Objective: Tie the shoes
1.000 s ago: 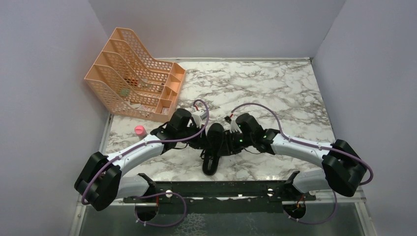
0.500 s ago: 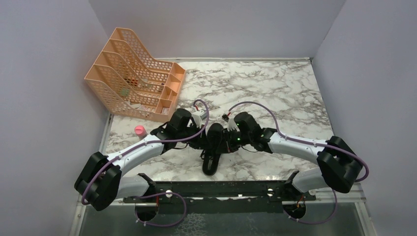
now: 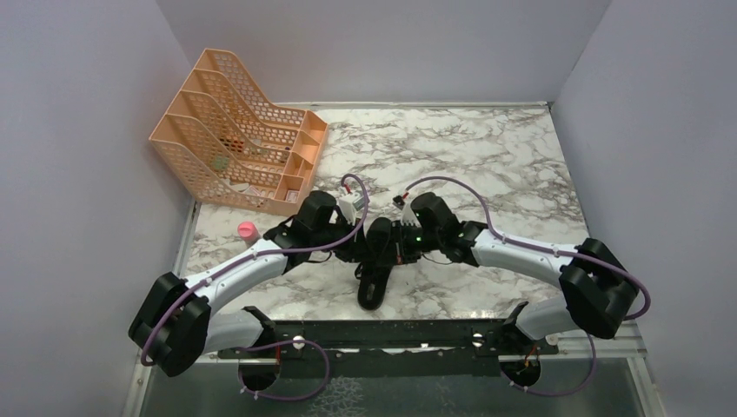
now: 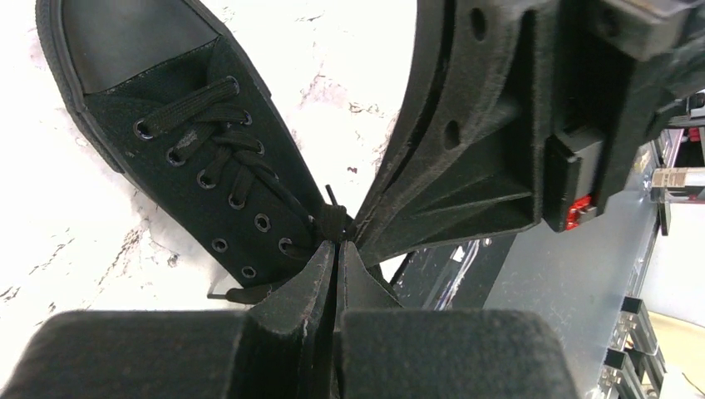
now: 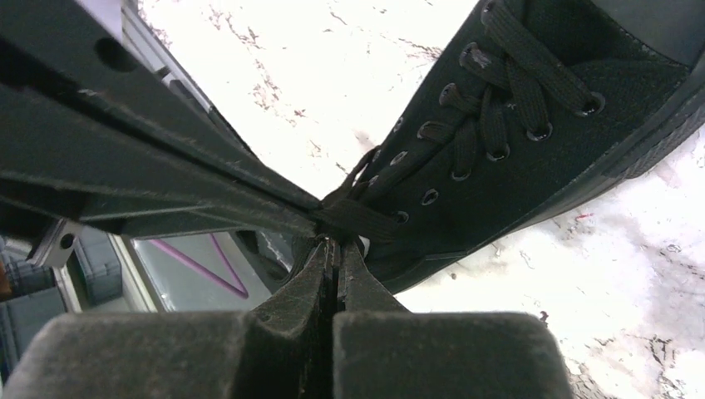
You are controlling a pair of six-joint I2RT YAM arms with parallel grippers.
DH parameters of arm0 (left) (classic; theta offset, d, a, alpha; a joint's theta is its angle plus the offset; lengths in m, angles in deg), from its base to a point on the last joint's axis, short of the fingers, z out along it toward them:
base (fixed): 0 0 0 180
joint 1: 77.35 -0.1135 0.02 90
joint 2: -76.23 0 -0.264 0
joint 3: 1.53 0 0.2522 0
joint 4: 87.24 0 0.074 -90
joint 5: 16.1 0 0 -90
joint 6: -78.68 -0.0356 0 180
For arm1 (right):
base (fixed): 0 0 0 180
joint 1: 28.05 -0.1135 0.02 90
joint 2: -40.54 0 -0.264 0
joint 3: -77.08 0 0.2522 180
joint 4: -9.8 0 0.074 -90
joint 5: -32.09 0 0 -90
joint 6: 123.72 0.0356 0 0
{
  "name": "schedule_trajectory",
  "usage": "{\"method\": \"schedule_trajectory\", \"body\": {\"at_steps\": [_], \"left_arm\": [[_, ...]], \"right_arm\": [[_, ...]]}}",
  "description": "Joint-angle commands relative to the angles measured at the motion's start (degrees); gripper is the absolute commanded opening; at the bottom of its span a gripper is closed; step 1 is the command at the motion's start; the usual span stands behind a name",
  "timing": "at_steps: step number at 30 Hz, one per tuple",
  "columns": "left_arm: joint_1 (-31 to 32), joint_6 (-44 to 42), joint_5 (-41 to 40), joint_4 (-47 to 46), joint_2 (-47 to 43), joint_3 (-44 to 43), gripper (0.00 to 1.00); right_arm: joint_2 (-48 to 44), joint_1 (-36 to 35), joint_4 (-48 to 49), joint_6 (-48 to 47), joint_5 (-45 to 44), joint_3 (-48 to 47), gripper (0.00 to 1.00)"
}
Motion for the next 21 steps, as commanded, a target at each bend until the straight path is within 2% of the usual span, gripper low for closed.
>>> {"method": "schedule_trajectory", "body": {"at_steps": [1,11,21], "left_arm": [[-0.21,-0.18,2.07,-2.05,-2.01,-0.15,0.02],[-0.08,0.15,2.69,-1.73,-2.27,0.09,0.03],[2.71,0.31,1.23,-1.65,-1.59,0.22,0.03]], "right_arm": [[1.50,0.18,-2.63,4.69,-2.72,-2.12,0.01],[1.44,0.36,5.50,14.17,-6.88,0.83,0.01],[4.46,0.42,7.83,16.46,-6.43,0.45,0.00]]}}
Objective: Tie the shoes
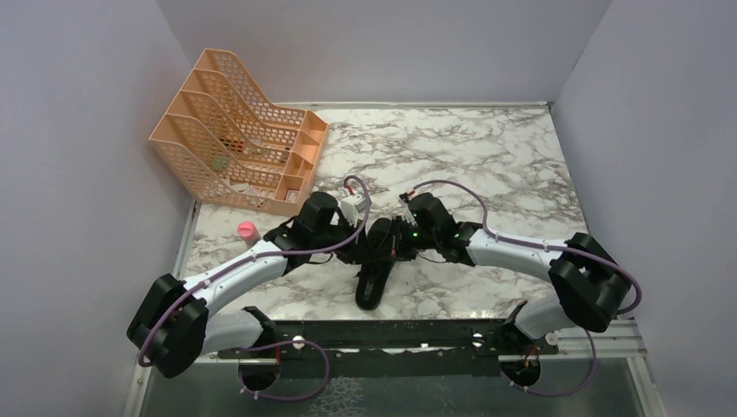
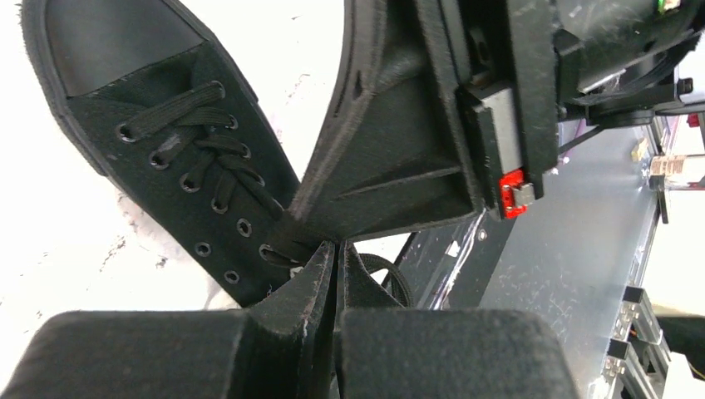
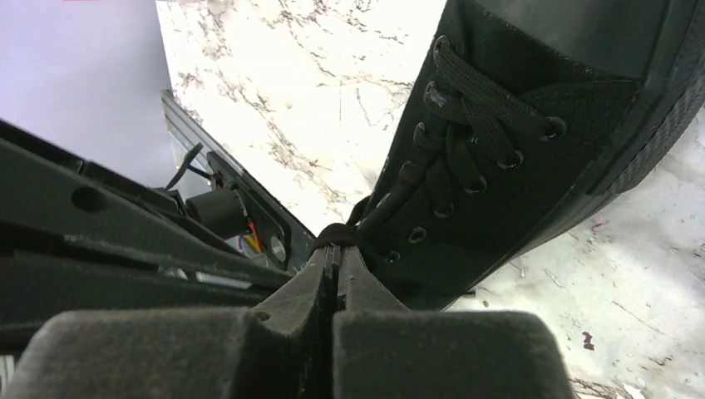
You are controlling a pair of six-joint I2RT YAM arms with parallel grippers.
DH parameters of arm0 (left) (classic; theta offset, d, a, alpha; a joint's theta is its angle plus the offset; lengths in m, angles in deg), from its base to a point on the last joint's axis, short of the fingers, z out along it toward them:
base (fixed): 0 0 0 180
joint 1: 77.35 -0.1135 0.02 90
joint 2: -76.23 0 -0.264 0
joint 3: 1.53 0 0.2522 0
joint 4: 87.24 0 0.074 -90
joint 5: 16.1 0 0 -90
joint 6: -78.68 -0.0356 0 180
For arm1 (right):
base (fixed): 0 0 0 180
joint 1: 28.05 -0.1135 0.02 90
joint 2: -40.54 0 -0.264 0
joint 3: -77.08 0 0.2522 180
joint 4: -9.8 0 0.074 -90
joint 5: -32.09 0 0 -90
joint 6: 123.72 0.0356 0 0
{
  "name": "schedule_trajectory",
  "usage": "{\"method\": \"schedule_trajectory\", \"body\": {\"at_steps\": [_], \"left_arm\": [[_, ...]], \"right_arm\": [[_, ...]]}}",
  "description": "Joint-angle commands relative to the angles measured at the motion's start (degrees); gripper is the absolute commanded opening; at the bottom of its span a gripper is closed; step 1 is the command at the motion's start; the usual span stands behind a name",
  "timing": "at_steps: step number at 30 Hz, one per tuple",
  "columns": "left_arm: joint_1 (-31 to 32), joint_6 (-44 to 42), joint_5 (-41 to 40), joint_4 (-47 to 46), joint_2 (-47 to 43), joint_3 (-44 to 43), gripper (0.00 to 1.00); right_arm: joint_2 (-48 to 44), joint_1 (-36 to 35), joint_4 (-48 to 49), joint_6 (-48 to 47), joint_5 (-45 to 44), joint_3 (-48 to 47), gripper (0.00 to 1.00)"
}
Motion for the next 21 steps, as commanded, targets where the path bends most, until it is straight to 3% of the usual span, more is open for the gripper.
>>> {"method": "schedule_trajectory", "body": {"at_steps": [1,6,14,21], "left_arm": [[2.96,0.49,0.21,-1.43,-0.74,0.05,0.03],[3.48,1.10,-5.34,1.47,-2.10,-0.73,0.05],[3.13,2.60,-10.25,8.29,-6.20,-2.91,0.31],[0.04,6.54,-11.49,14.22,-11.48,-4.22,0.42]], "right_arm": [[1.48,0.22,3.40,1.02,-1.46,0.34,0.00],[-0.10,0.23,5.48,-0.55,-1.35,3.05,0.01],[-0.45,0.24,10.97,-6.52,2.42,5.27,0.01],[-1.50,0.22,14.29,-9.78,3.57,7.67,0.01]]}}
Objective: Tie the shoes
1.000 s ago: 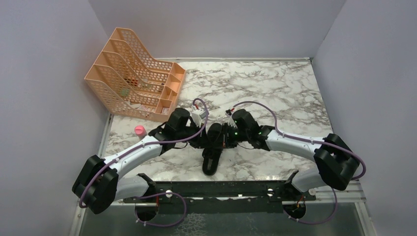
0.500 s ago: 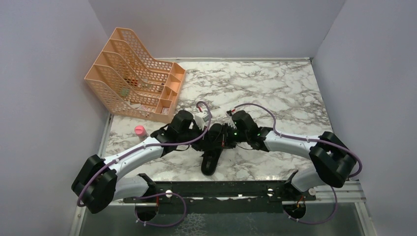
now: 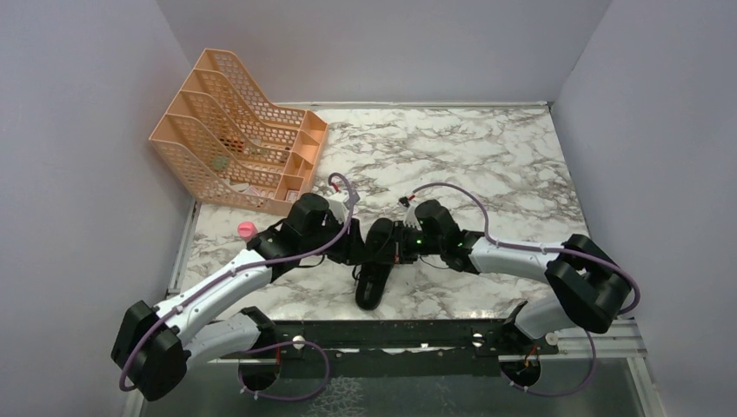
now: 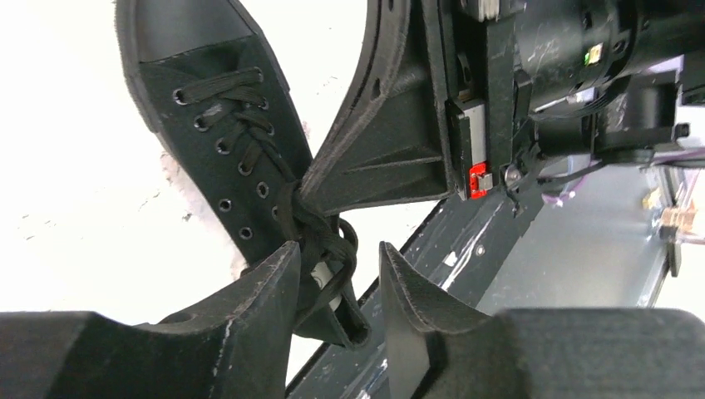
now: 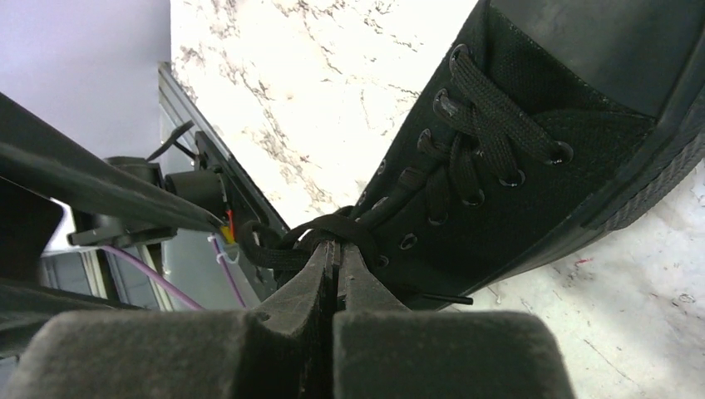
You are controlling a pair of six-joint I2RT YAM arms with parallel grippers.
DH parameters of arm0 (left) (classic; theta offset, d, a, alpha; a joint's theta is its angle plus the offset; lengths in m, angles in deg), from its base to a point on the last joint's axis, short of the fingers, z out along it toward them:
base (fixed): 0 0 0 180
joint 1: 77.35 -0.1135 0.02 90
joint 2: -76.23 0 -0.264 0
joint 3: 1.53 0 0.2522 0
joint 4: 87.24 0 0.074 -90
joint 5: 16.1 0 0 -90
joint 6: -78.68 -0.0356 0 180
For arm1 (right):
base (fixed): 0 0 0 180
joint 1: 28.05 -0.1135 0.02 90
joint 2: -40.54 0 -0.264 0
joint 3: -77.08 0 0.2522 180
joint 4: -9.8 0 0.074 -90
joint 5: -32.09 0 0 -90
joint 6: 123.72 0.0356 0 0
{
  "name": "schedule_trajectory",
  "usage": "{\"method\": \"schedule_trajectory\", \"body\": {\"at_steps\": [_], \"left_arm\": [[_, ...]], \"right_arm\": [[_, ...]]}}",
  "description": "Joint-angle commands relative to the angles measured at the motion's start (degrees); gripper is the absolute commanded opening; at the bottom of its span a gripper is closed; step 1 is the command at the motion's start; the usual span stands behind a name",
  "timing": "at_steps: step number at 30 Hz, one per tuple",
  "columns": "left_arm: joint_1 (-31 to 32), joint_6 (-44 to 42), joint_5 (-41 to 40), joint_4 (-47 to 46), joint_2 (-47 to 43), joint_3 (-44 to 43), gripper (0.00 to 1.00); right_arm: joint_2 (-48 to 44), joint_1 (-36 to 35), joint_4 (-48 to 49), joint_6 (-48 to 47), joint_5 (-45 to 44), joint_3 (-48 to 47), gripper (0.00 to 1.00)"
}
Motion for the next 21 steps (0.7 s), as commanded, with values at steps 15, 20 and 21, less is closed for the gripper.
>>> {"method": "schedule_trajectory", "body": {"at_steps": [15,20,21], "left_arm": [[-9.38,-1.97,13.25,4.96,20.16,-8.96,0.05],[-9.09,-2.36,16.17,4.47,20.07,-7.12,0.05],[-8.97,-2.20,16.52,4.49,20.50,-6.74,0.05]], "right_arm": [[-2.45,0.19,1.42,-5.20,0.84,1.77,0.01],[-1.88,0.18,1.91,-4.80,1.03,1.66,0.00],[-1.82,0.18,1.92,-4.70,1.03,1.71,0.01]]}}
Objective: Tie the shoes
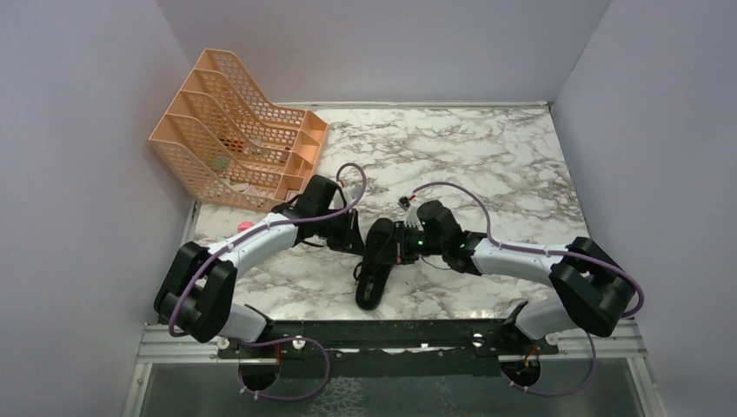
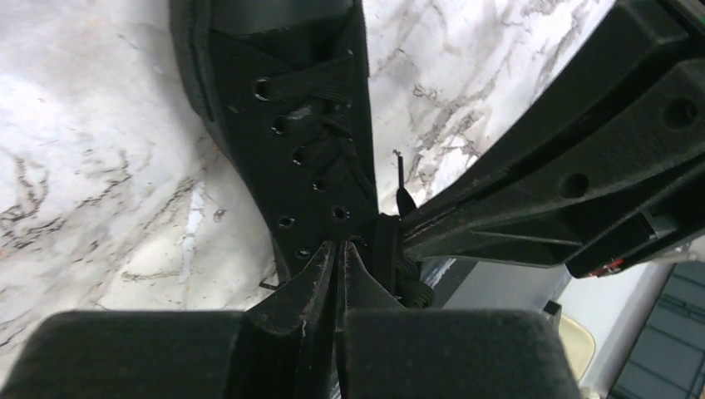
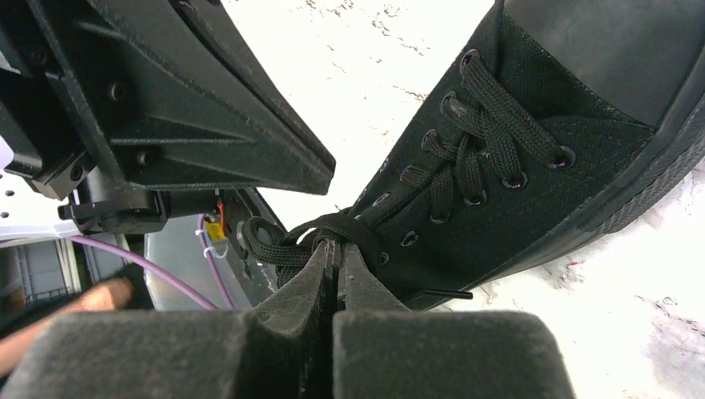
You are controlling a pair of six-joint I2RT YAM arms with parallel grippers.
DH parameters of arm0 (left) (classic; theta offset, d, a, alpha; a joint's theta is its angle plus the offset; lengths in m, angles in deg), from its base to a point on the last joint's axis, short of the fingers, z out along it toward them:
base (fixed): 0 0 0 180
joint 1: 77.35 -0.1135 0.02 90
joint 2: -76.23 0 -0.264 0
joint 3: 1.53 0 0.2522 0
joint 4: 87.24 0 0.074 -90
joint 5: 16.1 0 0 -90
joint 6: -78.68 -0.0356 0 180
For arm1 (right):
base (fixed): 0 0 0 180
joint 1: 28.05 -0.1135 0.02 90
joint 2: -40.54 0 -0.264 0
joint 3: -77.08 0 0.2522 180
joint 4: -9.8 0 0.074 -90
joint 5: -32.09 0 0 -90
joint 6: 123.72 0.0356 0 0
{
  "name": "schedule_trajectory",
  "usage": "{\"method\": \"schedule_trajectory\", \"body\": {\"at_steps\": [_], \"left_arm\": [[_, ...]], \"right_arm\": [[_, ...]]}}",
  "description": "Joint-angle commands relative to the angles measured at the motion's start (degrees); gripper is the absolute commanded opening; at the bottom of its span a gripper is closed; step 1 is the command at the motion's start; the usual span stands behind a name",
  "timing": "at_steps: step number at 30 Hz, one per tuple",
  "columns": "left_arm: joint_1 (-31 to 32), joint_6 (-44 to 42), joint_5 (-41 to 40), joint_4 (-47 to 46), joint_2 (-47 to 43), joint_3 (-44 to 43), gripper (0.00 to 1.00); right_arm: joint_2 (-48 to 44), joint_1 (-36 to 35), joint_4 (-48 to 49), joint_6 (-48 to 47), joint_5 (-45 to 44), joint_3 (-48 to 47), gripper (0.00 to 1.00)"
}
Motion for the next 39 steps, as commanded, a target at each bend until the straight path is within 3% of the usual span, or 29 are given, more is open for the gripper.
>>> {"method": "schedule_trajectory", "body": {"at_steps": [1,18,39], "left_arm": [[0.77,-1.70,6.34,-0.96,0.04,1.22,0.05],[2.13,5.63,9.09,-11.43,-3.85,4.15,0.05],[2.12,7.64,5.71,-9.01,-3.97,5.38,0.18]], "right_arm": [[-0.28,0.19,0.85,-0.73,0.79,0.37,0.01],[-0.72,0.18,0.80,-0.25,0.37,0.64,0.01],[-0.62,0.18,2.12,-0.59,1.28,0.89,0.01]]}}
